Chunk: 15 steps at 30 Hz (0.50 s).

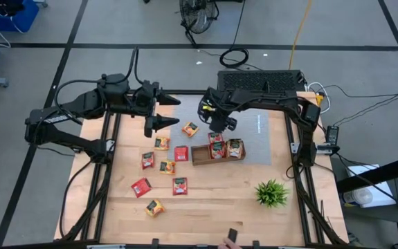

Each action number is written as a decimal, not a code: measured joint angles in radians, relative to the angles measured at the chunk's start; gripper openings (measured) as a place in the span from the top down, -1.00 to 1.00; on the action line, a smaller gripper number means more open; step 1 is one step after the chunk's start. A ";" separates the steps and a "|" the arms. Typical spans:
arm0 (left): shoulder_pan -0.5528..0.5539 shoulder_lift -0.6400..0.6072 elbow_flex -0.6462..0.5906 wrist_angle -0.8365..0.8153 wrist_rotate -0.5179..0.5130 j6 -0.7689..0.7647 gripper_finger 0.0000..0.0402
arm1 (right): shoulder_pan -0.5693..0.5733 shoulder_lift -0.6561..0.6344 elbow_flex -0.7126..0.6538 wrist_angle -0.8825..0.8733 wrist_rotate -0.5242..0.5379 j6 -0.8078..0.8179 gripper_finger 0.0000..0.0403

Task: Pick & Place Tea
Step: Put the red tea bag into the middle section of the wooden organizer

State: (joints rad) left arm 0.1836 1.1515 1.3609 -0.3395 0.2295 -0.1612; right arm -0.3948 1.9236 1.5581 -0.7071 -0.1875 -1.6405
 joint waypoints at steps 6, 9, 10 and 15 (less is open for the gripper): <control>0.000 0.000 0.000 0.000 0.000 0.000 -0.75 | 0.004 0.044 -0.002 0.004 0.005 -0.082 -0.18; 0.000 0.000 0.000 0.000 0.000 0.000 -0.75 | 0.004 0.060 -0.002 -0.003 0.014 -0.030 -0.18; 0.000 0.000 0.000 0.000 0.000 0.000 -0.75 | 0.004 0.061 -0.002 -0.017 0.016 -0.025 -0.18; 0.000 0.000 0.000 0.000 0.000 0.000 -0.75 | 0.017 0.076 -0.040 -0.031 0.009 -0.051 -0.18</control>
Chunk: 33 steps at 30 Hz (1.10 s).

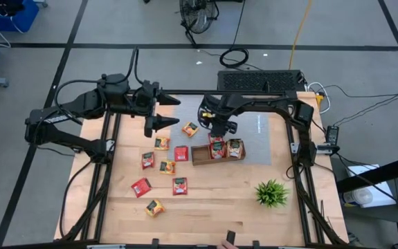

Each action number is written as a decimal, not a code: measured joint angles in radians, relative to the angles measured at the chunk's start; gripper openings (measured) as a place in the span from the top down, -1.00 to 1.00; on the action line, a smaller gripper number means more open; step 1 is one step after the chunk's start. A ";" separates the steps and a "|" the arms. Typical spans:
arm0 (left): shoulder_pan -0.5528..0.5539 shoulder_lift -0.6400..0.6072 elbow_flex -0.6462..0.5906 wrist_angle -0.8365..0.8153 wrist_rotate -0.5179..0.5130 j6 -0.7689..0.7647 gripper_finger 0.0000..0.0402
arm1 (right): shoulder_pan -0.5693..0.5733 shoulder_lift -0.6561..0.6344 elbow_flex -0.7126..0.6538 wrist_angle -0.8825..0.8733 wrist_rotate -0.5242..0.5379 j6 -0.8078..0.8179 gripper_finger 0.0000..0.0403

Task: Pick & Place Tea
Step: Put the red tea bag into the middle section of the wooden organizer

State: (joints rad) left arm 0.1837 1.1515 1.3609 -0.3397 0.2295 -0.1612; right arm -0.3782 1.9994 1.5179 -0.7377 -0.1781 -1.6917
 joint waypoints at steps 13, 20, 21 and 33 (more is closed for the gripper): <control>0.000 0.000 0.000 0.000 0.000 0.000 -0.75 | 0.014 0.008 -0.084 0.016 -0.006 -0.065 -0.18; 0.000 0.000 0.000 0.000 0.000 0.000 -0.75 | 0.026 0.049 -0.078 0.018 -0.002 -0.100 -0.18; 0.000 0.000 0.000 0.000 0.000 0.000 -0.75 | 0.026 0.049 -0.078 0.018 -0.002 -0.103 -0.17; 0.000 0.000 0.000 0.000 0.000 0.000 -0.75 | 0.027 0.054 -0.081 -0.003 0.021 -0.102 0.87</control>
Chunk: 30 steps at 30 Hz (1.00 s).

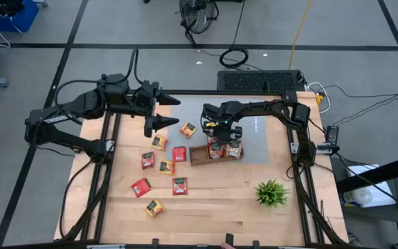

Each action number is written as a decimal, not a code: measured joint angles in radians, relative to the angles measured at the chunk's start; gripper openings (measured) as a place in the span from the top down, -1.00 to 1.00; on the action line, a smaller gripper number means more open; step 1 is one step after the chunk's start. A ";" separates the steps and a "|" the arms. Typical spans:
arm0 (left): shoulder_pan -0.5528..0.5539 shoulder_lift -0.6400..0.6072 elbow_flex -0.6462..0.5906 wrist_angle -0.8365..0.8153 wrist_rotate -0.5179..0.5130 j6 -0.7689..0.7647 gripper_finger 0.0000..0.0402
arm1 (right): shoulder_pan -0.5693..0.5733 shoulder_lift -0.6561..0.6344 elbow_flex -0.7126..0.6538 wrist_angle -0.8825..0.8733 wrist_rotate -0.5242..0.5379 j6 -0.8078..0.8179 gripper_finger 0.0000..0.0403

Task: Pick & Place Tea
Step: Put the red tea bag into the middle section of the wooden organizer

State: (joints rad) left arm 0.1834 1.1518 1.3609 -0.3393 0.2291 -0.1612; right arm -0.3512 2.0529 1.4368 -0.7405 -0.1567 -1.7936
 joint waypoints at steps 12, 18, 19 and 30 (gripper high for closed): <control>0.000 0.000 0.000 0.000 0.000 0.000 -0.75 | -0.010 -0.046 -0.006 0.043 0.034 0.011 1.00; 0.000 0.000 0.000 0.000 0.000 0.000 -0.75 | -0.023 -0.122 -0.003 0.097 0.035 0.037 1.00; 0.000 0.000 0.000 0.000 0.000 0.000 -0.75 | -0.023 -0.128 -0.004 0.091 0.037 0.040 1.00; 0.000 0.000 0.000 0.000 0.000 0.000 -0.75 | -0.022 -0.189 -0.004 0.155 0.041 0.184 1.00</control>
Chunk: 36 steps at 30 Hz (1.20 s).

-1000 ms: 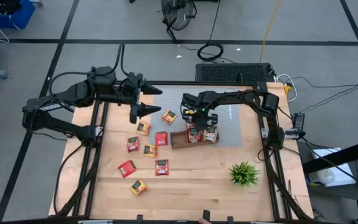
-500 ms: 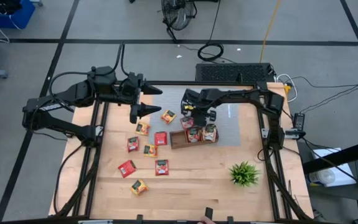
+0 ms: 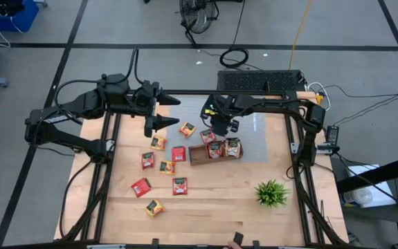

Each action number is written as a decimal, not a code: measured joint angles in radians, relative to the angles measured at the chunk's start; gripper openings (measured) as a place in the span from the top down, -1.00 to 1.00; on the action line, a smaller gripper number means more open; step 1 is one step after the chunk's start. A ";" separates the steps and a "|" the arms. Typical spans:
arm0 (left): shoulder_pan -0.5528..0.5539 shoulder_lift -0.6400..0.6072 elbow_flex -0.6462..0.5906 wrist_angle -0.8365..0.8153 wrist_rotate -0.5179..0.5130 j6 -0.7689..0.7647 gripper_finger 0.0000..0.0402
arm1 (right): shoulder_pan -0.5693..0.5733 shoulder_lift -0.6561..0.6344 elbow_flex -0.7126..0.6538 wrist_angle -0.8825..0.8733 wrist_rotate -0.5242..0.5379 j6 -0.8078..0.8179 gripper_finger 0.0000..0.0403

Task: Pick & Place Tea
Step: Put the red tea bag into the middle section of the wooden organizer

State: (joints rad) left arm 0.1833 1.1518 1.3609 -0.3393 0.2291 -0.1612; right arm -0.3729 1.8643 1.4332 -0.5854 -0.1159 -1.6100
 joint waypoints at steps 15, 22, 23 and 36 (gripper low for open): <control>0.000 0.000 0.000 0.000 0.000 0.000 -0.75 | 0.006 -0.001 0.065 0.356 0.251 1.389 1.00; 0.000 0.000 0.000 0.000 0.000 0.000 -0.75 | 0.017 -0.001 0.138 0.317 0.246 1.732 1.00; 0.000 0.000 0.000 0.000 0.000 0.000 -0.75 | 0.020 -0.001 0.149 0.288 0.246 1.768 1.00; 0.000 0.000 0.000 0.000 0.000 0.000 -0.75 | 0.063 0.025 0.194 0.060 0.243 2.139 0.68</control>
State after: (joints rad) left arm 0.1833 1.1515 1.3609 -0.3397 0.2294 -0.1612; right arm -0.3101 1.8894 1.6277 -0.5253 0.1268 0.5294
